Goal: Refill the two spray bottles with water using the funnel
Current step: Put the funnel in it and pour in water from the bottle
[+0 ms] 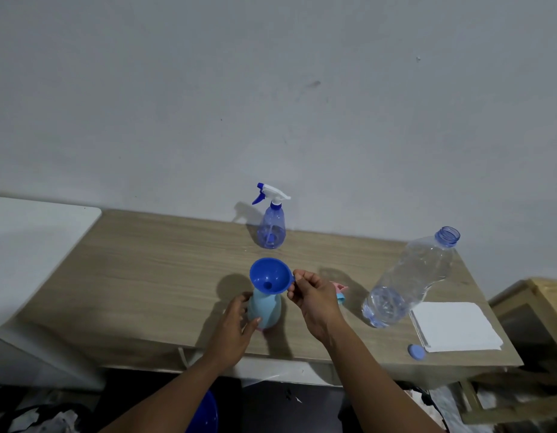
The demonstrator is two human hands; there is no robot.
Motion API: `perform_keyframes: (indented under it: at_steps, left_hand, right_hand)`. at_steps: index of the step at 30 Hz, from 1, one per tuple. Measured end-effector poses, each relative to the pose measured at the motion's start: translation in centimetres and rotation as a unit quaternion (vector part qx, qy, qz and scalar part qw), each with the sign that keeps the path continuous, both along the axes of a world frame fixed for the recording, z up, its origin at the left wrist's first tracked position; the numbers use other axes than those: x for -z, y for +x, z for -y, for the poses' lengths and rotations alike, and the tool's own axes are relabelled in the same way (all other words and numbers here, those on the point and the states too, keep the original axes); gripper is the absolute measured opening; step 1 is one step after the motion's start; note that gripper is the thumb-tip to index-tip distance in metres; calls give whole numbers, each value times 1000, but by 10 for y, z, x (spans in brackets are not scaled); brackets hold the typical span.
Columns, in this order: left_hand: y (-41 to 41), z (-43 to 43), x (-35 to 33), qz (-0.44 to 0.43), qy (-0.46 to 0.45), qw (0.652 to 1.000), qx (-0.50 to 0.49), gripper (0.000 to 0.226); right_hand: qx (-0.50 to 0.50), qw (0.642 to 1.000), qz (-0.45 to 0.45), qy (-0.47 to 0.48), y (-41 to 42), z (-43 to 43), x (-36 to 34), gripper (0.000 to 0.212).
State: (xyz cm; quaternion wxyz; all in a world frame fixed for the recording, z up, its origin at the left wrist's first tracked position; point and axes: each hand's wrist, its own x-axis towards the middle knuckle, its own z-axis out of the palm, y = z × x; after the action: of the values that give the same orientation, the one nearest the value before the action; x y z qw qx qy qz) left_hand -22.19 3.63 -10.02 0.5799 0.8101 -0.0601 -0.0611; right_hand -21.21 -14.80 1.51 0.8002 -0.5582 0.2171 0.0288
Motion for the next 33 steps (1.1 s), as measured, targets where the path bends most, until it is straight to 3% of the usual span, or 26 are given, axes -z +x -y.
perform_keyframes:
  at_steps: [4, 9, 13, 17, 21, 24, 26, 29, 33]
  left_hand:
    - [-6, -2, -5, -2, -6, 1000, 0, 50]
    - [-5, -1, -34, 12, -77, 993, -94, 31]
    - [2, -1, -59, 50, -107, 990, -71, 62]
    - [13, 6, -76, 92, -37, 994, -42, 100]
    - [19, 11, -84, 100, -7, 994, -35, 103]
    - [19, 13, -88, 109, 12, 993, -46, 86]
    - [19, 13, -89, 114, 23, 992, -44, 79]
    - [20, 12, -89, 118, 36, 992, -37, 75]
    - [19, 14, -90, 107, 32, 993, -49, 75]
  right_hand:
    - [9, 1000, -5, -7, -1, 1, 3, 15]
    - [28, 1000, 2, -14, -4, 6, 4, 14]
    - [121, 989, 27, -78, -20, 25, 13, 11]
    - [306, 929, 51, -202, -51, 62, 15, 6]
    - [414, 878, 51, -235, -57, 105, 6, 52]
    - [379, 869, 26, -318, -47, 142, -2, 97]
    - [319, 880, 30, -351, -40, 158, -11, 106]
    - [256, 901, 54, -347, -32, 172, -16, 88]
    - [253, 905, 90, -330, -34, 174, -20, 62]
